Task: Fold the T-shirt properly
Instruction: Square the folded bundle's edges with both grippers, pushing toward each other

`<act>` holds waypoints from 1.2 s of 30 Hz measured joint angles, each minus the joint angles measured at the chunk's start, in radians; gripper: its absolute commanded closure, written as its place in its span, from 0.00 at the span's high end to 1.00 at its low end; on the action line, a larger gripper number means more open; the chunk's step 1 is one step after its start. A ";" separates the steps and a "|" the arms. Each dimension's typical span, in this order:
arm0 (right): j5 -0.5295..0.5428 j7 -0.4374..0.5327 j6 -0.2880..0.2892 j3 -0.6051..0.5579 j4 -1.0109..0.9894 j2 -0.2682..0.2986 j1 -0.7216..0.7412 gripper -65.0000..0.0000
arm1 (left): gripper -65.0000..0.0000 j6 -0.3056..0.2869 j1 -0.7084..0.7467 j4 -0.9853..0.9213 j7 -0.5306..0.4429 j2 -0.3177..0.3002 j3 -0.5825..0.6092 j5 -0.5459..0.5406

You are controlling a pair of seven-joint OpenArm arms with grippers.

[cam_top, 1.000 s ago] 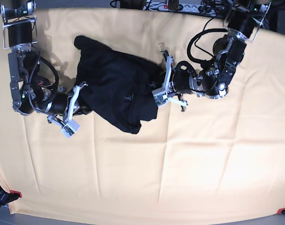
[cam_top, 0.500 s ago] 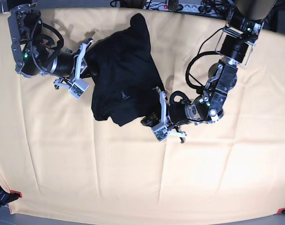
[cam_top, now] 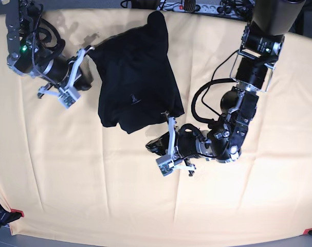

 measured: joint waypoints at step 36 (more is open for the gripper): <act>0.171 -0.070 0.198 0.116 0.000 -0.215 -0.221 0.00 | 0.00 0.182 0.302 0.178 -0.120 -0.113 -0.002 0.200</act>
